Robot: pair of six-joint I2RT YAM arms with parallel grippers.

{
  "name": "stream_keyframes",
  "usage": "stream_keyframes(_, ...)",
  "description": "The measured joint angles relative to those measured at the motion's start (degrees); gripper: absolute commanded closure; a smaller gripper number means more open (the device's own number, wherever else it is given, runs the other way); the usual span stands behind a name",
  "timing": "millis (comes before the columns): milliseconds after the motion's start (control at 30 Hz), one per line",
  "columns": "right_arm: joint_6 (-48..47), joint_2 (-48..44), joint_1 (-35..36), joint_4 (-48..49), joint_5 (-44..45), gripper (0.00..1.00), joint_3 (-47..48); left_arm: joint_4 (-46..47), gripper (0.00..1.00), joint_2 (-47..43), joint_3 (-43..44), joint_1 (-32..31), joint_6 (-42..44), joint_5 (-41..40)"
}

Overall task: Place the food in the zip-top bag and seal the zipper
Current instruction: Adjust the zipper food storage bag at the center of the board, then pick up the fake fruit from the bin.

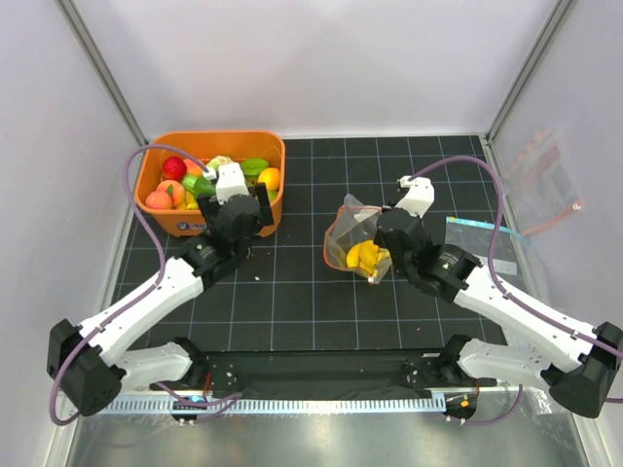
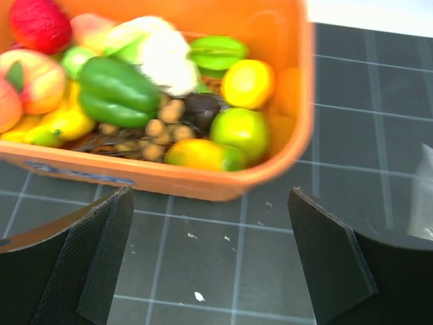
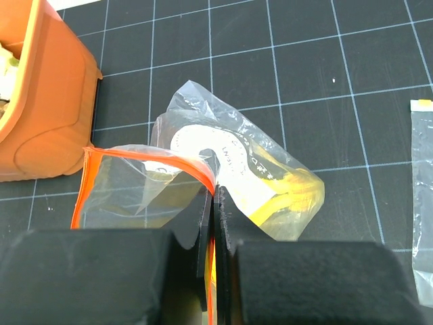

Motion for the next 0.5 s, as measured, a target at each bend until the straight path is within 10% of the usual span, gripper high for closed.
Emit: stream_keyframes(500,-0.1,0.4,0.0,1.9,-2.3,0.99,-0.7,-10.3,0.00,26.7,28.2,20.6,1.5,-0.2)
